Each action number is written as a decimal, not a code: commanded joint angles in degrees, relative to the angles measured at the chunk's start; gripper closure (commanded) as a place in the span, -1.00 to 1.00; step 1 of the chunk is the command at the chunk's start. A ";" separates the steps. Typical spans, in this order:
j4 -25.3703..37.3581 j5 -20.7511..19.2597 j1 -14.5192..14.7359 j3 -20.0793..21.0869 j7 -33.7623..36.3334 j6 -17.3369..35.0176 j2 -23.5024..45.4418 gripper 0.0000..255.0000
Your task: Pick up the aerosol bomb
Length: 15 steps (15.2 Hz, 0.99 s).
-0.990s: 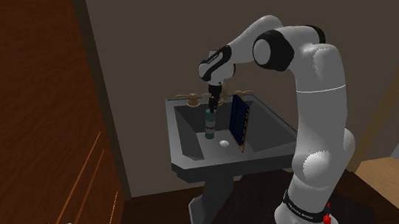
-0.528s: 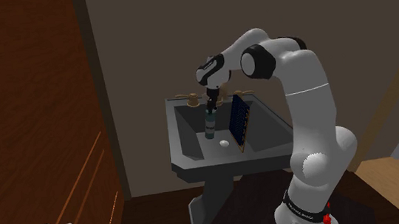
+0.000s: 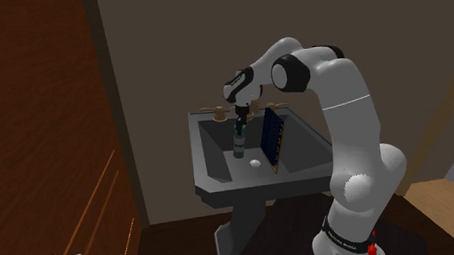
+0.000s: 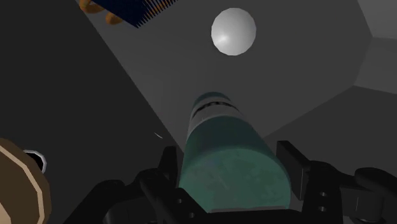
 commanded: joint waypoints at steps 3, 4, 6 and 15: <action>-0.02 0.01 -0.02 0.01 -0.01 0.09 0.13 1.00; -0.01 0.02 -0.04 0.01 -0.03 0.11 0.16 1.00; 0.03 0.02 -0.01 0.02 0.01 0.11 0.20 1.00; 0.98 -0.95 0.40 -0.63 0.57 -3.86 -2.89 1.00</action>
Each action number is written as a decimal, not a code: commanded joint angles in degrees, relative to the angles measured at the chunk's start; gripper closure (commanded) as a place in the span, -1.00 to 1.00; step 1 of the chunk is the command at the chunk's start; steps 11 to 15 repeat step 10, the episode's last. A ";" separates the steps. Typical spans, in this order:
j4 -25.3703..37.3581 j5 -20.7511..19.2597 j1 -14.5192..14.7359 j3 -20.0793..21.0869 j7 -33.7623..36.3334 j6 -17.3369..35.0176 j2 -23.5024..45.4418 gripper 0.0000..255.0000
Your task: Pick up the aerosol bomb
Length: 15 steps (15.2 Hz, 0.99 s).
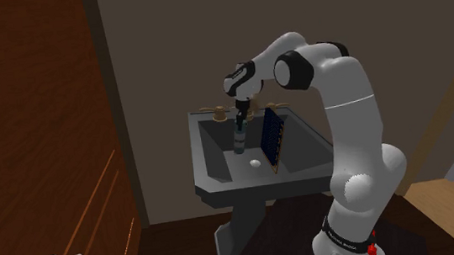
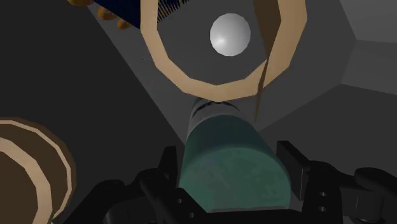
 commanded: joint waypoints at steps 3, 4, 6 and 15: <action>0.63 -0.52 0.24 -0.31 0.33 -2.18 -1.63 1.00; 0.88 -0.64 0.27 -0.39 0.41 -2.77 -1.99 1.00; 1.38 -0.89 0.35 -0.53 0.55 -3.96 -2.70 1.00; 2.04 -1.13 0.41 -0.66 0.70 -5.29 -3.39 1.00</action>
